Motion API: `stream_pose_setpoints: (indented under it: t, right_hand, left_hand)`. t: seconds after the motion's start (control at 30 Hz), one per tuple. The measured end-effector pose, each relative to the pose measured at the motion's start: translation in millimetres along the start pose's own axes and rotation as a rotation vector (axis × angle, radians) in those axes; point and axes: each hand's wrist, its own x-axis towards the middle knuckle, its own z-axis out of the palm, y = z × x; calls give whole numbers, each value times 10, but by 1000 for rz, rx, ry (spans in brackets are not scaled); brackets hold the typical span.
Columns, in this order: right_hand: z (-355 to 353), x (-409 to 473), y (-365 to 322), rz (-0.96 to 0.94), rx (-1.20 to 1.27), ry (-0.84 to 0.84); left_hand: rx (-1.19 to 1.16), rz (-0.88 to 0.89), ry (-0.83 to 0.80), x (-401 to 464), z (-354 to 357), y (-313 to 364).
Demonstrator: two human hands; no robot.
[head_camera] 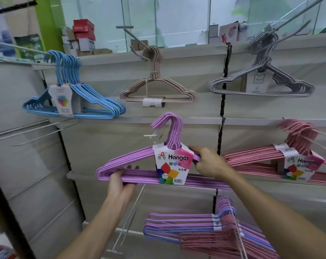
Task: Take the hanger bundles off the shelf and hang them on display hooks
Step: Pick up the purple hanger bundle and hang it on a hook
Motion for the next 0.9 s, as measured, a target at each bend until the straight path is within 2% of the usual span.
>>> stream_pose_setpoints:
  t: [0.37,0.9]
  right_hand:
    - [171,305,-144,66,-36,-5]
    - [381,716,12,146,-88,31]
  left_hand:
    - [4,-66,-23,462,5,113]
    - [52,-132,-32,1178,84,-35]
